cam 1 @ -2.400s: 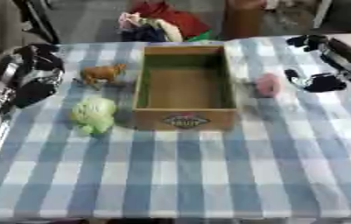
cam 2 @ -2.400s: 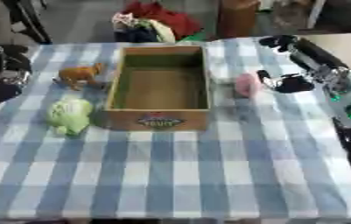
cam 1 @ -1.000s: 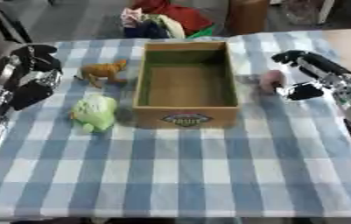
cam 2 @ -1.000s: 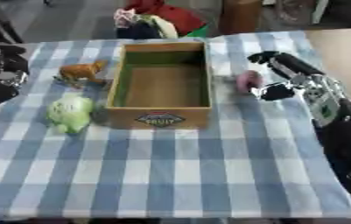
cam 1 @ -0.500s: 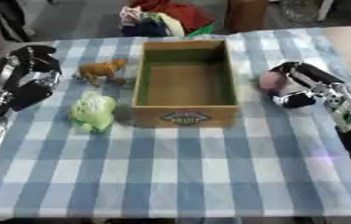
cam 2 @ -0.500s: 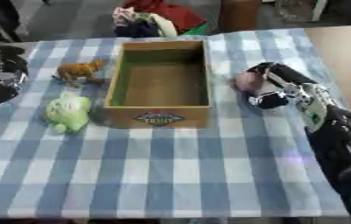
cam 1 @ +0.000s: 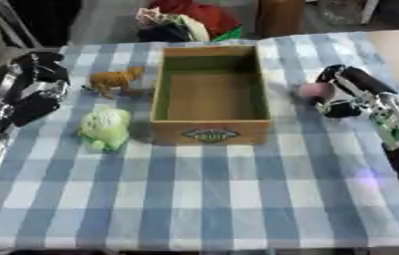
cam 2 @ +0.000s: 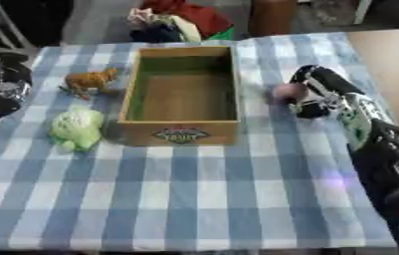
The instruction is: Pick up objects on the table and place them in the box.
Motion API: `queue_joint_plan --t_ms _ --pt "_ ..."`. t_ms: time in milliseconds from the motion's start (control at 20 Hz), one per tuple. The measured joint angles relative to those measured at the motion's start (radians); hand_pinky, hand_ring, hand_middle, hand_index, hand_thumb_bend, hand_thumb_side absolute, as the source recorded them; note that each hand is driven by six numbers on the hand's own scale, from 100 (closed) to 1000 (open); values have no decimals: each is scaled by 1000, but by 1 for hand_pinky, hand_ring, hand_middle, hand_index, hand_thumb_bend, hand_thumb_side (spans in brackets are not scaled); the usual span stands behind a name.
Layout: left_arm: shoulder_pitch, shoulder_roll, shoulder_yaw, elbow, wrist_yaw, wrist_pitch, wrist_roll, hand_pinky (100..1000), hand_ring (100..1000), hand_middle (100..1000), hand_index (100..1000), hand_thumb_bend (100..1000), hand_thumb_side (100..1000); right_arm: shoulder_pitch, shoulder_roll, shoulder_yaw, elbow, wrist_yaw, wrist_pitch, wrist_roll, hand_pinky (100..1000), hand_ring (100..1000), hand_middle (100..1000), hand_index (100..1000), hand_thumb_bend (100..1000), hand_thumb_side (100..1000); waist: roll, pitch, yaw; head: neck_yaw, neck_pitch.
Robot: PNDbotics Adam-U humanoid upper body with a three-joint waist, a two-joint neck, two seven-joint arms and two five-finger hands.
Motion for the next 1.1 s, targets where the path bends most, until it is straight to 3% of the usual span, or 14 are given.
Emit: queue_joint_plan --t_ms 600,850,1100 --pt "0 0 -1 0 0 0 0 757 621 595 787 100 332 -14 2 26 -111 -98 -22 16 774 776 686 459 100 100 0 -5 4 -8 0" --pt "0 0 -2 0 0 -1 -2 757 621 595 787 100 328 -96 56 88 -180 -139 -74 57 779 778 692 463 100 100 -1 -12 9 -16 0" --pt "-4 0 -3 0 5 -1 -2 757 621 594 787 100 327 -134 106 112 -181 -136 -121 113 784 782 700 471 100 100 -1 -15 22 -28 0"
